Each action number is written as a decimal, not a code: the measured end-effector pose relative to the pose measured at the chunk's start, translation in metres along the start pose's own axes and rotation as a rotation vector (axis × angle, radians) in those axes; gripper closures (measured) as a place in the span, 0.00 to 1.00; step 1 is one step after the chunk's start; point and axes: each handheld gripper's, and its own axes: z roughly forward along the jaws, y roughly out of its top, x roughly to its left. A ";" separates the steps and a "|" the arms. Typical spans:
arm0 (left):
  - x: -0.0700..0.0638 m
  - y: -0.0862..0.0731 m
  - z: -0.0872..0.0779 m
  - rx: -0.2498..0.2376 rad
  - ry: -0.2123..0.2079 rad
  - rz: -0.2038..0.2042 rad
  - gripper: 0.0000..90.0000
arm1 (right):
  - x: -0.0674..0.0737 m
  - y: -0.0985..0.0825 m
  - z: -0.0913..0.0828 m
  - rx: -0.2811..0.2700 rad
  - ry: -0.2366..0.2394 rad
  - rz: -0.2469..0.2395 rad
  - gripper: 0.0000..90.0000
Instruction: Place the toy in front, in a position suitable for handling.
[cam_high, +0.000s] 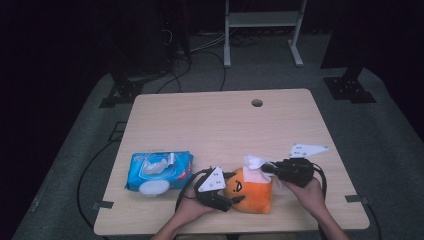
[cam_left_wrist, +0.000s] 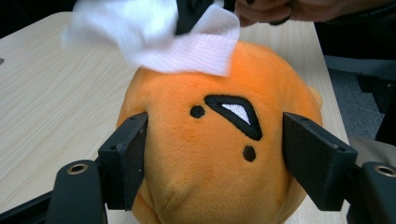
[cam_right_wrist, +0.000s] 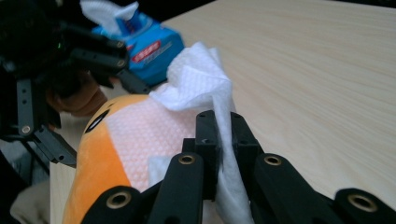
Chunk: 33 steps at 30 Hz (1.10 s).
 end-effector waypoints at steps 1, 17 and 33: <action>0.001 -0.001 0.000 0.008 0.002 -0.003 0.29 | 0.005 0.000 0.008 0.027 -0.006 -0.026 0.93; 0.015 -0.008 -0.003 -0.001 0.025 -0.148 0.27 | 0.023 -0.015 -0.009 0.020 0.030 -0.114 0.93; 0.019 -0.011 -0.004 -0.024 0.066 -0.198 0.26 | 0.035 -0.018 -0.006 0.029 0.086 -0.188 0.93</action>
